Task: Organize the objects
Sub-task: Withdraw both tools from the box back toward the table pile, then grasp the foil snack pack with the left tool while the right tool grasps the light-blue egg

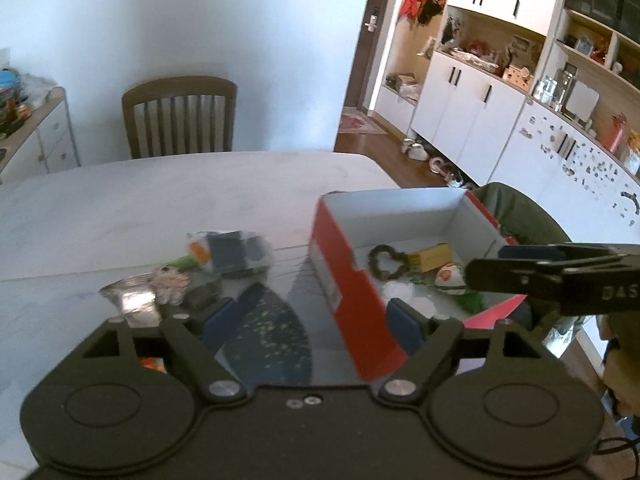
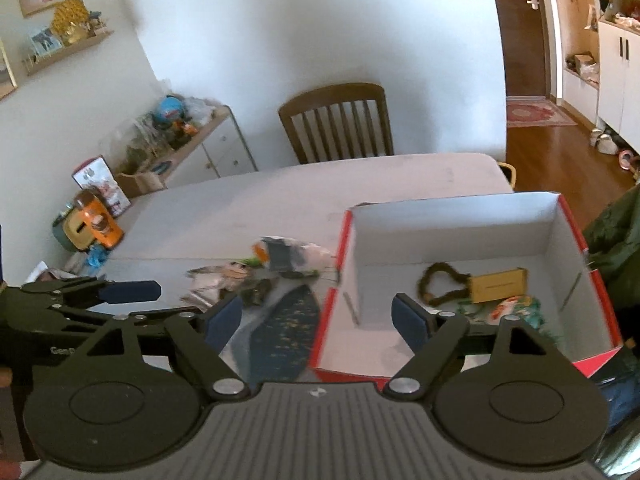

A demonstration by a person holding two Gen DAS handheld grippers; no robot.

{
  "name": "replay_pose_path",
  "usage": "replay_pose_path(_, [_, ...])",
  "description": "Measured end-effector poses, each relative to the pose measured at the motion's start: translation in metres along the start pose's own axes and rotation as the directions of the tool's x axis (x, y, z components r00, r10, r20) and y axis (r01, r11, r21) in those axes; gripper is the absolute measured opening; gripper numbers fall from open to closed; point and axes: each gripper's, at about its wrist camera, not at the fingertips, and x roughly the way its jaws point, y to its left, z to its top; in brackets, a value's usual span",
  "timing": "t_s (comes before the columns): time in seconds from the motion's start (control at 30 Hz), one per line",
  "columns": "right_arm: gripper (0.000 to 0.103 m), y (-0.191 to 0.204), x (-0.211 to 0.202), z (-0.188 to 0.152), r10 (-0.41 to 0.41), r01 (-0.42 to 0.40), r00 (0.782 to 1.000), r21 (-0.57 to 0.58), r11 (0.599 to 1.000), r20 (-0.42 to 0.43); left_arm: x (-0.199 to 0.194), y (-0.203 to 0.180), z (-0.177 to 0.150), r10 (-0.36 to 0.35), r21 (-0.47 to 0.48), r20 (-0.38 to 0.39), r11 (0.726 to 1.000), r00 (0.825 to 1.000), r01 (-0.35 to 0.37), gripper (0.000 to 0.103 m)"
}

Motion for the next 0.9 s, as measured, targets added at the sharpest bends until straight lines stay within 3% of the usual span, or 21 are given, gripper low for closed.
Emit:
replay_pose_path(0.17, [0.083, 0.021, 0.006, -0.008, 0.019, -0.019, 1.000, -0.012, 1.000, 0.003, -0.009, 0.027, -0.007, 0.017, -0.029, 0.007, 0.999, 1.000, -0.017, 0.085])
replay_pose_path(0.4, [0.083, 0.060, 0.017, -0.025, 0.034, -0.035, 0.999, -0.082, 0.996, -0.015, -0.022, 0.058, -0.016, 0.048, -0.040, 0.051, 0.998, 0.998, -0.046, 0.102])
replay_pose_path(0.9, [0.083, 0.126, 0.071, -0.055, 0.034, -0.054, 0.991, -0.157, 0.986, -0.127, -0.013, 0.137, -0.019, 0.082, -0.137, 0.045, 0.988, 0.996, -0.075, 0.102])
